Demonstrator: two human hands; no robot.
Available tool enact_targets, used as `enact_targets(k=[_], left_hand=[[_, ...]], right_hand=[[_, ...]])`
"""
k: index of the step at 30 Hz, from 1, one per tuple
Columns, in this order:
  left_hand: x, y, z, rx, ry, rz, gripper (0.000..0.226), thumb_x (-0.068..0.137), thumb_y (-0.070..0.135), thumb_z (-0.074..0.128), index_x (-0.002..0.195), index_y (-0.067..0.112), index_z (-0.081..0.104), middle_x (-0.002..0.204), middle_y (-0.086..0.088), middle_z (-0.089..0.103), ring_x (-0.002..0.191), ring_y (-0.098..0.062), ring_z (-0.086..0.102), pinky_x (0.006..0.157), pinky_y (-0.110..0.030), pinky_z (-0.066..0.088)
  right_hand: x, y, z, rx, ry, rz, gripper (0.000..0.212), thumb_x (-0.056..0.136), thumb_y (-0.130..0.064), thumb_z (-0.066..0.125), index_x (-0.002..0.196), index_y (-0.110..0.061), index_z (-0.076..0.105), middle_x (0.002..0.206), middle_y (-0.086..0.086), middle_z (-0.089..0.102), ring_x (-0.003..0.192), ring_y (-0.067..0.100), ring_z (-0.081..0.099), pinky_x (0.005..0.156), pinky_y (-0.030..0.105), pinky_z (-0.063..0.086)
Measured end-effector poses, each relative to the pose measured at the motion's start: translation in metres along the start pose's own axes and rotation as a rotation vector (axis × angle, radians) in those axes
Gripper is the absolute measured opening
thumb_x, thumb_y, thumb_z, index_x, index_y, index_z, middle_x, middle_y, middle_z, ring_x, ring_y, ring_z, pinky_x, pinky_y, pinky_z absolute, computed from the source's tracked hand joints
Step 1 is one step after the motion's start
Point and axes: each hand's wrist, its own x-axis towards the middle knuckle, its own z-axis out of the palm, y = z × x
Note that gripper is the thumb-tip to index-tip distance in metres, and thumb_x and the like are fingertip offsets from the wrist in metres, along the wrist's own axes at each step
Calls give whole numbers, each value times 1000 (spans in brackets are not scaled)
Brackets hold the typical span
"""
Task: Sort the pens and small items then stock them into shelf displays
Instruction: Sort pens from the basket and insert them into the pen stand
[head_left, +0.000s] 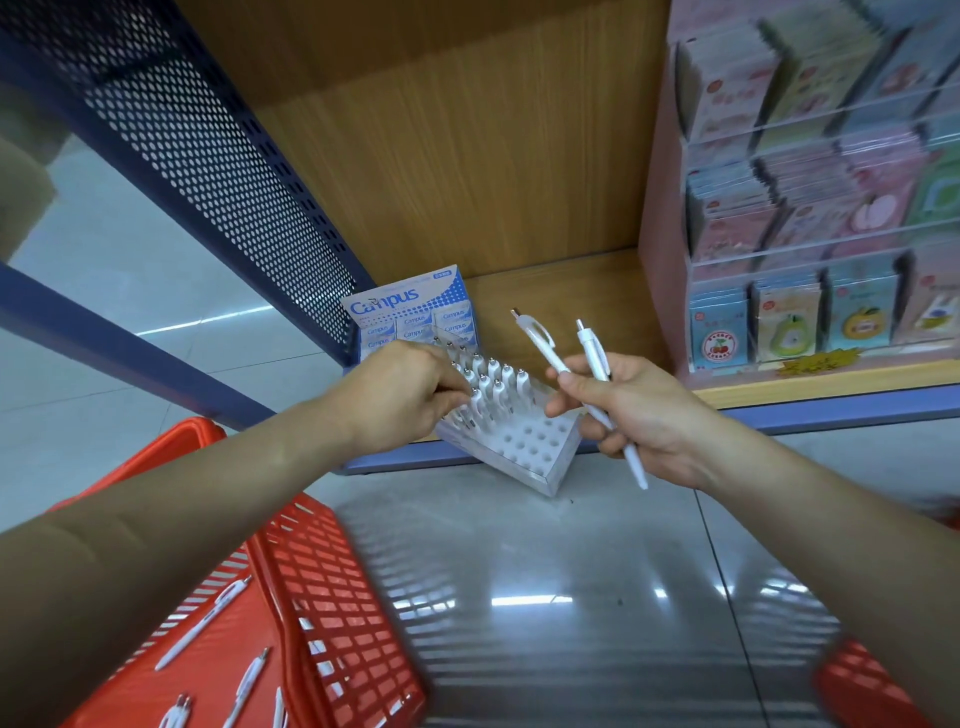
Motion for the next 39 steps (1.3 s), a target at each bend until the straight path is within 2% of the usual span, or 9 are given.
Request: enact_targets(k=[6,16,20,23,25,30,33,36,39], left_hand=[[3,0,4,-72,62,-174,10,79,26,75,84,18,74,78,5,71,71,-6,61,69,-20,48],[5,-1,20,-89,61,-203,8,77,26,76,78,19,73,82,8,63,76,-9,57,74,-32,50],[6,-1,20,-67,51,-196,9,77,27,76,79,19,73,83,7,62,80,-12,59,75,-31,49],[7,0,14,-81,10,-216,14,75,30,78,82,20,73,77,10,61,74,-7,58,69,-23,46],[9,1,4,-241,47,-300,16,74,29,79,84,19,73,71,9,64,64,-2,56,65,-18,44],[14,14,-25,-1075,95,-469,22,86,23,68,100,6,69,76,-8,70,66,-15,62,69,-29,54],[15,22,-25,-1111,70,-451,17,85,14,68,95,0,70,70,-8,69,64,-14,65,64,-24,56],[15,22,-23,-1093,97,-461,12,82,3,69,93,-3,69,70,-11,70,65,-16,67,67,-26,58],[15,17,-27,-1024,161,-455,6,81,-1,69,88,-2,69,69,-11,70,63,-14,68,64,-23,58]], right_hand=[[4,1,-1,25,17,32,21,94,-9,52,106,0,67,72,7,62,47,10,38,35,16,25],[1,2,0,29,-17,8,21,93,-6,59,114,-4,60,81,6,72,50,11,50,35,15,30],[-2,0,0,7,-14,-28,17,89,-4,64,105,-7,61,85,7,73,49,11,48,35,15,27],[-5,-3,1,-25,19,-74,17,84,-2,69,94,-13,61,88,8,74,48,10,46,37,15,25],[-5,-2,0,-56,41,-103,19,81,-2,73,90,-14,61,92,14,74,49,10,46,38,15,27],[-4,-1,2,-105,75,-148,20,77,-2,76,86,-15,63,100,23,71,48,10,48,38,15,31],[-5,-2,3,-83,89,-169,20,77,0,76,86,-13,63,94,22,71,45,8,48,37,14,31],[-5,-3,4,-80,98,-168,19,78,0,75,86,-13,63,78,9,69,47,7,47,37,14,31],[-2,-5,2,-89,120,-113,11,84,-14,72,92,-17,65,78,4,64,55,10,43,40,18,30]])
